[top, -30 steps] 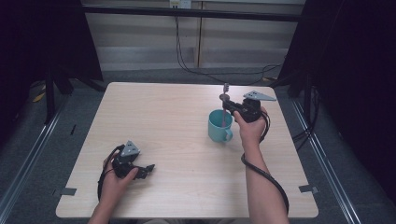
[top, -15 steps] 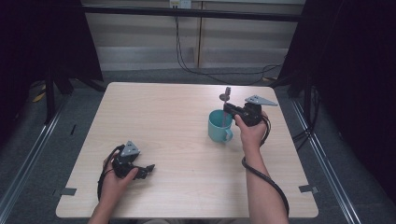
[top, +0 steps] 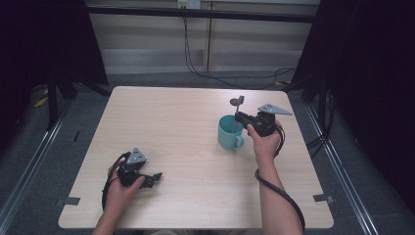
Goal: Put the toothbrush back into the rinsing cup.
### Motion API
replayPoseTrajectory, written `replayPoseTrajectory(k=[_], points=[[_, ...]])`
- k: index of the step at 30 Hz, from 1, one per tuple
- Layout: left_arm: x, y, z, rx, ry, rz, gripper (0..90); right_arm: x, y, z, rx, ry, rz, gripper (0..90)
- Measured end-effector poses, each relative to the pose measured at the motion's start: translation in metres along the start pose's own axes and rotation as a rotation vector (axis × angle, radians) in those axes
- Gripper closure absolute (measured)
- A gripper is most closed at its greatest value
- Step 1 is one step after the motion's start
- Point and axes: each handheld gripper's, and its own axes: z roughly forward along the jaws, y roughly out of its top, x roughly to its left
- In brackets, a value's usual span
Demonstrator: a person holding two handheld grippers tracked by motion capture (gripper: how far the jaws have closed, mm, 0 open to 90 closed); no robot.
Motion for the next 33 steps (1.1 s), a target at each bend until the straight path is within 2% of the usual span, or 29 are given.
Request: replayPoseTrajectory(k=[24,33], points=[[0.000,0.000,0.000,-0.001,-0.002,0.001,14.8,-0.004,-0.008,-0.011,0.022,-0.029,0.000,79.1],[-0.001,0.000,0.000,-0.003,-0.006,-0.006,14.8,-0.007,-0.012,-0.013,0.017,-0.037,0.017,78.4]])
